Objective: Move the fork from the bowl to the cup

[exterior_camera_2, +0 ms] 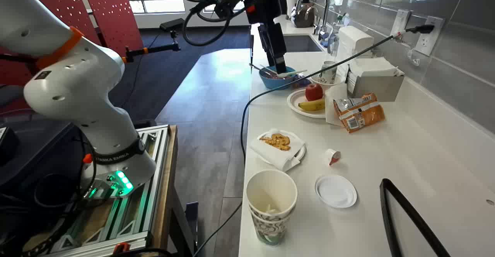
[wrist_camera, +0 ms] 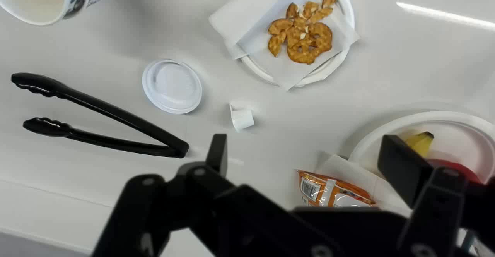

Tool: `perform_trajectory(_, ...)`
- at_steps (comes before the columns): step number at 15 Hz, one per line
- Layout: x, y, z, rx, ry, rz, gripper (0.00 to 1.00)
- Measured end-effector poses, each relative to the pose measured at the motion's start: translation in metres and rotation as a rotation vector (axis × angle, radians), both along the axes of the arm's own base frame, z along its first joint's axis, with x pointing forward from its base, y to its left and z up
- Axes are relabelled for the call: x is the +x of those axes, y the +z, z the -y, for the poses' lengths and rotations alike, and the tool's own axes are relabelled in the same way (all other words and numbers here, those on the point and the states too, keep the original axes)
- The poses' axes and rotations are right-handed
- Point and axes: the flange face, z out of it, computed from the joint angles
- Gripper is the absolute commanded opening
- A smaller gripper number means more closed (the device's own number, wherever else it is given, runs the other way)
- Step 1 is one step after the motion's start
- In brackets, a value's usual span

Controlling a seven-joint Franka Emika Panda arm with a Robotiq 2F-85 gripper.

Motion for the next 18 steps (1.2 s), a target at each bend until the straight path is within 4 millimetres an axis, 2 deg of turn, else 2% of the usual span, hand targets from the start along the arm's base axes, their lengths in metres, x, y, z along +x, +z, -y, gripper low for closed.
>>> perform_trajectory(8, 0.0, 0.0, 0.0, 0.0, 0.0, 0.0, 1.0)
perform_trajectory(10, 0.0, -0.002, -0.007, 0.002, -0.006, -0.008, 1.0)
perform_trajectory(11, 0.001, -0.003, -0.018, 0.002, -0.005, -0.013, 1.0)
perform_trajectory(13, 0.005, -0.008, -0.061, 0.001, -0.01, -0.016, 1.0)
perform_trajectory(16, 0.007, -0.013, -0.149, 0.034, -0.041, -0.01, 1.0)
perform_trajectory(18, 0.011, -0.013, -0.201, 0.084, -0.104, 0.011, 1.0)
